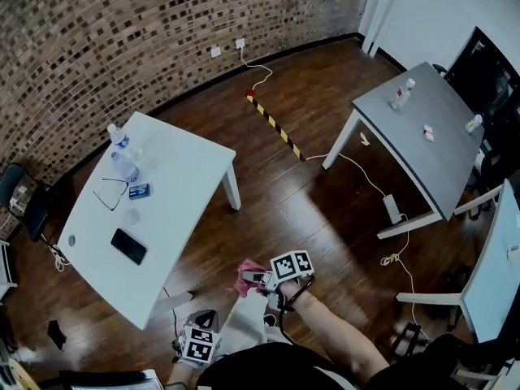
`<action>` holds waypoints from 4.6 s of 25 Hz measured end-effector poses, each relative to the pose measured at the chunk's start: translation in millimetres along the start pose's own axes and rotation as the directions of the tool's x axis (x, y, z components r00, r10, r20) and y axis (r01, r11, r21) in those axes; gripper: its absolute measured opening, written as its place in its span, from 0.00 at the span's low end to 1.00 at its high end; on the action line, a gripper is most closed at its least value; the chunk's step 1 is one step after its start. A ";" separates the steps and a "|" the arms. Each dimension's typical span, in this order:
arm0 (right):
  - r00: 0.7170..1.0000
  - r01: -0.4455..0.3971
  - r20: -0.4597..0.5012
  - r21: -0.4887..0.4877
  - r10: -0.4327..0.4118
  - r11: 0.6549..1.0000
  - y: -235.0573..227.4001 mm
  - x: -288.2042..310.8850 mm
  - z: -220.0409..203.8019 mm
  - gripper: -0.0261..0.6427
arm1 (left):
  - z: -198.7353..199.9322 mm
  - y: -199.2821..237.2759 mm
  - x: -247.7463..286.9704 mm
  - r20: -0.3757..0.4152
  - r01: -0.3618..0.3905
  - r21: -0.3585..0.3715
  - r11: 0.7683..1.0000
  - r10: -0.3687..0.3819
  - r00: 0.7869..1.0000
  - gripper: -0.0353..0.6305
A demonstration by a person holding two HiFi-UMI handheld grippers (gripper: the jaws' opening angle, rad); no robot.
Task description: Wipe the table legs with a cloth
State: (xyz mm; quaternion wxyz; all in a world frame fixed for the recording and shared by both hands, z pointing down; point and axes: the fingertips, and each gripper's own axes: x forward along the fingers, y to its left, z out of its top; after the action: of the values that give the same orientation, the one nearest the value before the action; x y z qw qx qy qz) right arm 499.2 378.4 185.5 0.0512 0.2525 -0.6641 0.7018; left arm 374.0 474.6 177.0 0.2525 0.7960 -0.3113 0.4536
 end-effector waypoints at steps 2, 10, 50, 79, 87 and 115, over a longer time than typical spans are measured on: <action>1.000 0.003 0.017 0.030 -0.004 1.000 -4.3 -7.8 22.9 0.18 | 23.1 3.1 16.8 0.001 0.026 -0.003 1.000 -0.026 1.000 0.06; 0.980 -0.058 0.197 0.136 0.031 0.989 -11.6 -46.0 157.8 0.18 | 138.0 40.5 66.6 0.025 0.148 -0.009 0.989 -0.148 0.989 0.06; 0.849 -0.495 0.438 0.469 0.294 0.732 -146.6 142.0 440.1 0.18 | 277.6 140.2 327.7 -0.158 0.065 -0.128 0.990 -0.085 0.984 0.06; 0.942 -0.279 0.328 0.652 0.069 0.705 -348.5 231.4 430.4 0.18 | 244.8 194.8 495.5 -0.170 -0.026 -0.313 0.949 -0.030 0.985 0.06; 0.958 -0.238 0.282 0.701 0.045 0.673 -404.7 255.9 425.6 0.18 | 226.0 202.8 543.6 -0.247 -0.038 -0.340 0.940 -0.050 0.968 0.06; 0.987 -0.080 0.157 0.685 -0.039 0.724 -639.6 360.3 413.8 0.17 | 188.8 188.2 699.7 -0.292 0.001 -0.348 0.938 -0.109 0.950 0.06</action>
State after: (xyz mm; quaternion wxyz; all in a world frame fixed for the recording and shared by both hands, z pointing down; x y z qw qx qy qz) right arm 565.8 -40.9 913.4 -0.1076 0.3015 -0.3606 0.8761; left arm 620.5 31.2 727.7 0.4454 0.6681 -0.3199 0.5030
